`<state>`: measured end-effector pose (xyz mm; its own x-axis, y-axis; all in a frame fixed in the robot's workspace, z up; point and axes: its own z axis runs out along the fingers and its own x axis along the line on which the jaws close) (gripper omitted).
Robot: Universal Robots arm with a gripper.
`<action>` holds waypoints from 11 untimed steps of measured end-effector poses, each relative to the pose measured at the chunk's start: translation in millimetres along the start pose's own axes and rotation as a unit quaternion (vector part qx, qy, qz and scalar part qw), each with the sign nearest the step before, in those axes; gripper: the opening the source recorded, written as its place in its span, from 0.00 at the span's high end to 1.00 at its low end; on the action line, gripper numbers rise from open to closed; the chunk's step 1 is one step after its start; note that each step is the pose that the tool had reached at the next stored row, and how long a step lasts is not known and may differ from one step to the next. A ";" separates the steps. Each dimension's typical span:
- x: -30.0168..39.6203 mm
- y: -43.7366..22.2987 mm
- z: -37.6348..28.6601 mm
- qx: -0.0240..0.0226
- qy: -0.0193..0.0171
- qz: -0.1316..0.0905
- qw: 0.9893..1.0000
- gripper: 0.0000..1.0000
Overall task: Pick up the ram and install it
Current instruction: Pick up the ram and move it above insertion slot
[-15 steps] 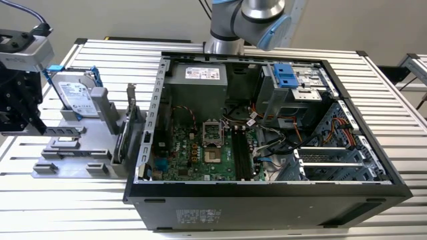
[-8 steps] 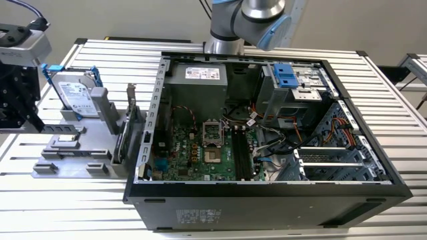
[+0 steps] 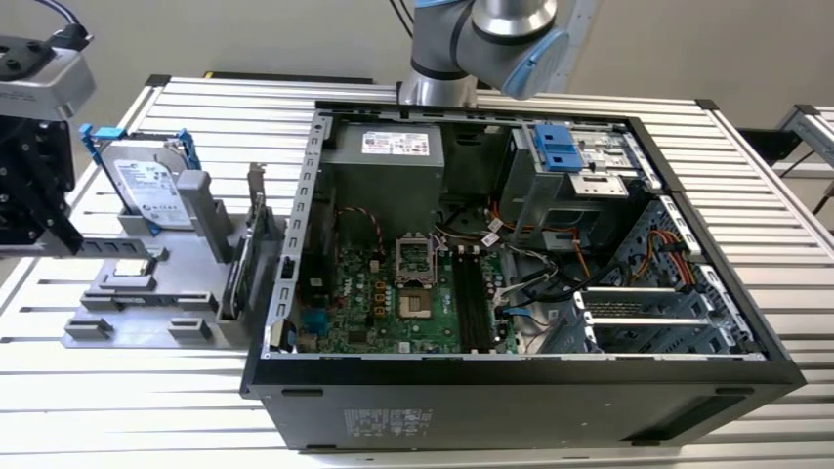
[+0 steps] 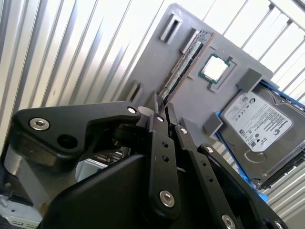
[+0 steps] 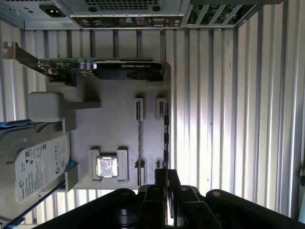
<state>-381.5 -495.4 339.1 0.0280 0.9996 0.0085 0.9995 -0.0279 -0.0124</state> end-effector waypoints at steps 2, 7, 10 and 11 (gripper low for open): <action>0.0 0.0 -1.5 0.000 0.000 0.000 1.000 1.00; 0.1 -0.1 -4.6 0.000 0.000 0.000 1.000 1.00; 0.1 -0.1 -6.5 0.000 0.000 0.000 1.000 1.00; 0.1 -0.1 -7.1 0.000 0.000 0.000 1.000 1.00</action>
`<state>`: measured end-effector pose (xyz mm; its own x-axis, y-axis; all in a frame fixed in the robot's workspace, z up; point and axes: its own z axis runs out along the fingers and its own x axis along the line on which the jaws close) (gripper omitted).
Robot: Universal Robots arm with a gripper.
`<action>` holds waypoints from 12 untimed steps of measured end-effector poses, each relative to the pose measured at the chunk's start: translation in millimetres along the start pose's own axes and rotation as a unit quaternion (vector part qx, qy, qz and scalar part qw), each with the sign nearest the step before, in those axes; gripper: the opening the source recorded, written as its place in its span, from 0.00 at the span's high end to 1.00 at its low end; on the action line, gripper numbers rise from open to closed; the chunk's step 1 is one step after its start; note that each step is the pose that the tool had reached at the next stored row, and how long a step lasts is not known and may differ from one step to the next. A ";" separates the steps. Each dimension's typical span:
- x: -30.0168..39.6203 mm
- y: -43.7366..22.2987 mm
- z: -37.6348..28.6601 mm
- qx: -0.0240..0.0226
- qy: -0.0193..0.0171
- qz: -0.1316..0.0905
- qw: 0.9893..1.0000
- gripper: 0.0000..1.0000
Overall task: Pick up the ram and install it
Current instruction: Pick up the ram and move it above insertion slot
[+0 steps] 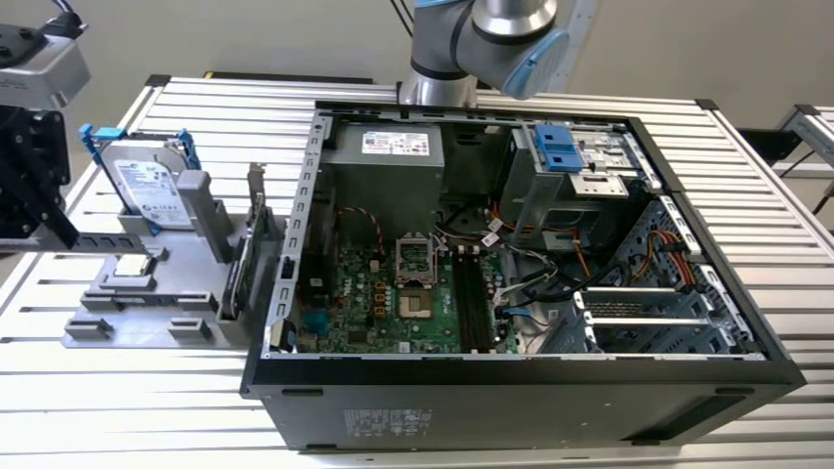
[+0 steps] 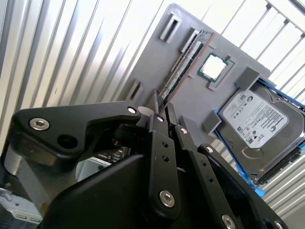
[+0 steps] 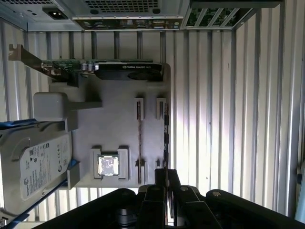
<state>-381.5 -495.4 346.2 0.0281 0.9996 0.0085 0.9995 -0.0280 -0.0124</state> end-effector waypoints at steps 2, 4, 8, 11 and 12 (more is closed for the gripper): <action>0.0 0.0 -1.1 0.000 0.000 0.000 1.000 1.00; 0.0 0.0 -2.1 0.000 0.000 0.000 1.000 1.00; 0.0 0.0 -4.2 0.000 0.000 0.000 1.000 1.00; 0.0 0.0 -5.9 0.000 0.000 0.000 1.000 1.00; 0.1 -0.1 -6.6 0.000 0.000 0.000 1.000 1.00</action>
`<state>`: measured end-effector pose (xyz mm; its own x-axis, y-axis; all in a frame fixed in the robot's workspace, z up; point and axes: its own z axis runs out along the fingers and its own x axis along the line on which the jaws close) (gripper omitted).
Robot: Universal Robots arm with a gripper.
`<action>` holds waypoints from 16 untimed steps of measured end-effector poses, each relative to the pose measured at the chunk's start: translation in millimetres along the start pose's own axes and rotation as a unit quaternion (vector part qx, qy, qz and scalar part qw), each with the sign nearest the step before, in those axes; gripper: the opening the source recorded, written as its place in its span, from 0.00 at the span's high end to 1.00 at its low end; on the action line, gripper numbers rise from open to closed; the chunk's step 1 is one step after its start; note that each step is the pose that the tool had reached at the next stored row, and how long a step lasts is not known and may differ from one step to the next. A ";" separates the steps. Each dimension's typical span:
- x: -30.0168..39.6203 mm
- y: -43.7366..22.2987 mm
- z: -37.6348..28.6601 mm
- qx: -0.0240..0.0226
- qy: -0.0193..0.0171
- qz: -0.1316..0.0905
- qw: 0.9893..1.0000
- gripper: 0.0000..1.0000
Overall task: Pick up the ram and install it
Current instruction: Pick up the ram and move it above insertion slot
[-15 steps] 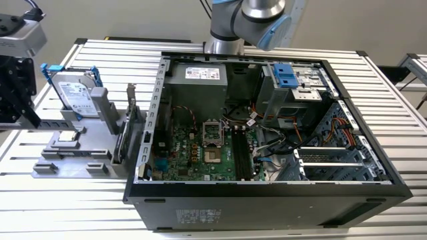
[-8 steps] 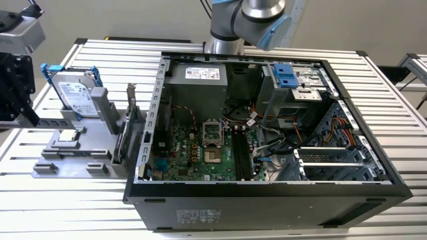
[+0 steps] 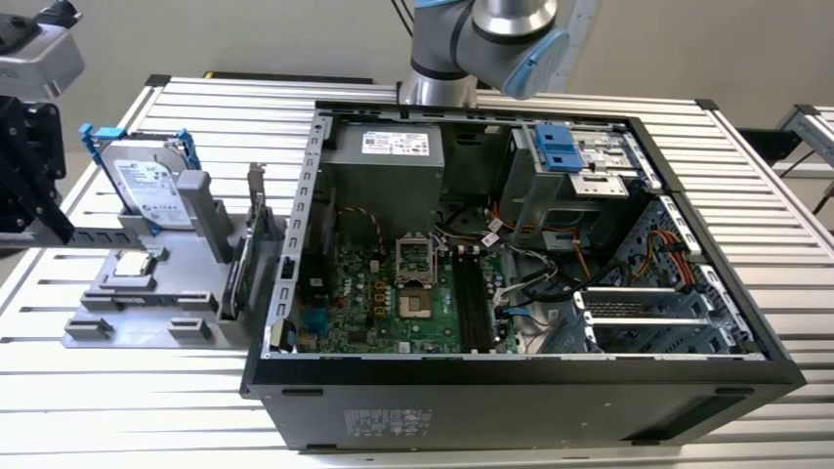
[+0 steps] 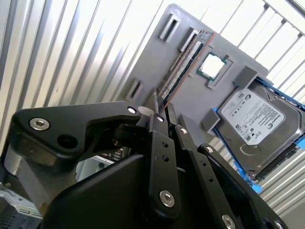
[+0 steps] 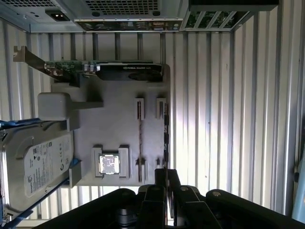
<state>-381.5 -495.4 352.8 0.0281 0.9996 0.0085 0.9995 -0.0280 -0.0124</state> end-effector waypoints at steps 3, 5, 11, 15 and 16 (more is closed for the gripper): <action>0.0 0.0 -2.3 0.000 0.000 0.000 1.000 1.00; 0.0 -0.1 -3.7 0.000 0.000 0.000 1.000 1.00; 0.1 -0.1 -9.8 0.000 0.000 0.000 1.000 1.00; 0.1 -0.2 -13.8 0.000 0.000 0.000 1.000 1.00; 0.1 -0.2 -14.9 0.000 0.000 0.000 1.000 1.00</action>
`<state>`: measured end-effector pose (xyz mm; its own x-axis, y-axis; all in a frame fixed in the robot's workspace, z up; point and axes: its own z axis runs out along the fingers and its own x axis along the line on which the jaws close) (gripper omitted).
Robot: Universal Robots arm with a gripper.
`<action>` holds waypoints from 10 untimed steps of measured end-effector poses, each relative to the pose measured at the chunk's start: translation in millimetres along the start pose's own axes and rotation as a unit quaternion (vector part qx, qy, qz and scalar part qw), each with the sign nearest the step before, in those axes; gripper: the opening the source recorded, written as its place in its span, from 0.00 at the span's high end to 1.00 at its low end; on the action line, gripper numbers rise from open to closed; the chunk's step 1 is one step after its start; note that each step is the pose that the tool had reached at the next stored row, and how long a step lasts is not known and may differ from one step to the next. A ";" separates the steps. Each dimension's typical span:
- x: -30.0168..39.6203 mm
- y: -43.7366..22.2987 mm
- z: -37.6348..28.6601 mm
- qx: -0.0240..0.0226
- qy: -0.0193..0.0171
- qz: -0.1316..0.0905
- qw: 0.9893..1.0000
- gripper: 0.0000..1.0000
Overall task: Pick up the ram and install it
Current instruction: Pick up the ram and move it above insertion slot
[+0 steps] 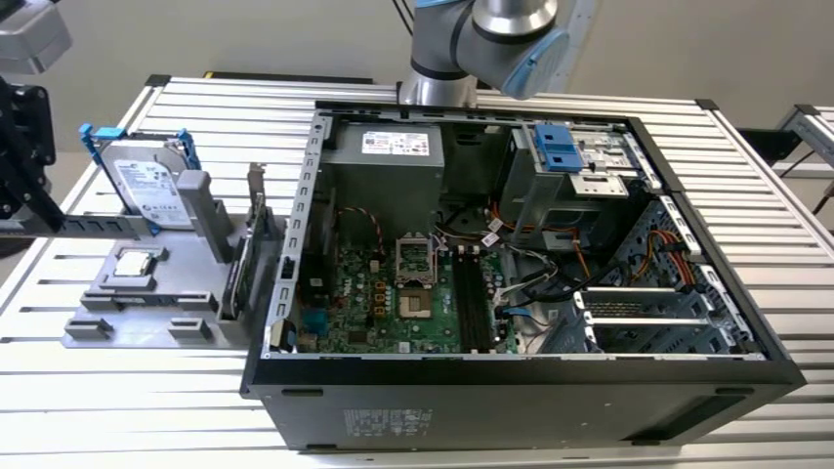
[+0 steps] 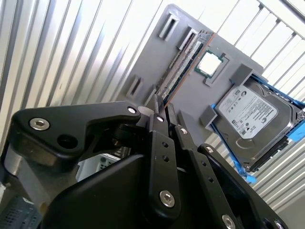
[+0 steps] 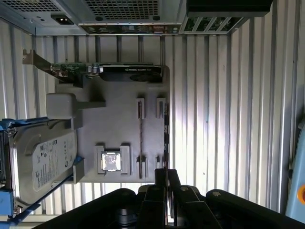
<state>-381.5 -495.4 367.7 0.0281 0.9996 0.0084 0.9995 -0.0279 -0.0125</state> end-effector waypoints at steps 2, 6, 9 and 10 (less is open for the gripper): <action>0.0 -0.1 -1.9 0.000 0.000 0.000 1.000 1.00; 0.0 -0.1 -5.5 0.000 0.000 0.000 1.000 1.00; 0.1 -0.1 -7.9 0.000 0.000 0.000 1.000 1.00; 0.1 -0.1 -8.6 0.000 0.000 0.000 1.000 1.00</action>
<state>-381.5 -495.4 376.3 0.0281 0.9996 0.0085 0.9995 -0.0280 -0.0124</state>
